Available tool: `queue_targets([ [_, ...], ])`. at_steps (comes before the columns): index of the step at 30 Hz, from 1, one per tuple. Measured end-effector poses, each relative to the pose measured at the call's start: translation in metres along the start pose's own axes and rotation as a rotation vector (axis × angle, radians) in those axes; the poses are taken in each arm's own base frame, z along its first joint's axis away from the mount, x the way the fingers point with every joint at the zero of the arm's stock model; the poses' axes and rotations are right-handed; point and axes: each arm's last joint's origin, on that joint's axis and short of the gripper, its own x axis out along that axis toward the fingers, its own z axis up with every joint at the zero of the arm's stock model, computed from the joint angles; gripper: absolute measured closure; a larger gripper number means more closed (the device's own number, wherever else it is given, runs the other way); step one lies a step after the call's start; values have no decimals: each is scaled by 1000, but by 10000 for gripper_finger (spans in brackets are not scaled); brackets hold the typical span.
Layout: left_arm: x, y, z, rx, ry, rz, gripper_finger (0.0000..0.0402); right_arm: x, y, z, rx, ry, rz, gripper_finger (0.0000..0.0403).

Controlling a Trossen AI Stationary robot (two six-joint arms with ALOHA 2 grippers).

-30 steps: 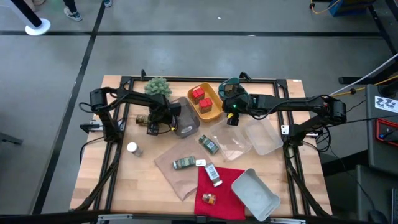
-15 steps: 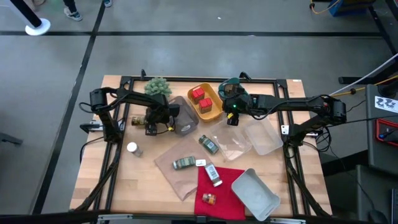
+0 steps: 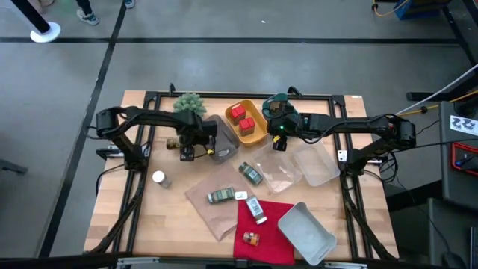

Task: Sort spices by type
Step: Put the yellow seasoning bottle into the left transparent bin

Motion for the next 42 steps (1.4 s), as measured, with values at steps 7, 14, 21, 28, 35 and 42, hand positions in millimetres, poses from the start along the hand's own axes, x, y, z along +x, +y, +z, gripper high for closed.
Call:
queue_targets([
  [7,-42,-6,-8,-66,-176,33,184,-8,-3,0,2,-18,-6,162],
  [14,-83,-16,-12,-139,-507,56,183,-39,-14,-1,34,-102,-32,162],
  [21,-116,-29,11,-162,-930,54,183,-75,-27,-6,112,-217,-60,162],
  [28,-128,-49,49,-136,-1213,33,183,-102,-34,-15,156,-278,-73,162],
  [35,-113,-69,103,-128,-1422,7,183,-112,-36,-22,223,-280,-62,162],
  [42,-81,-79,142,-138,-1522,-1,183,-111,-34,-27,208,-225,-49,162],
])
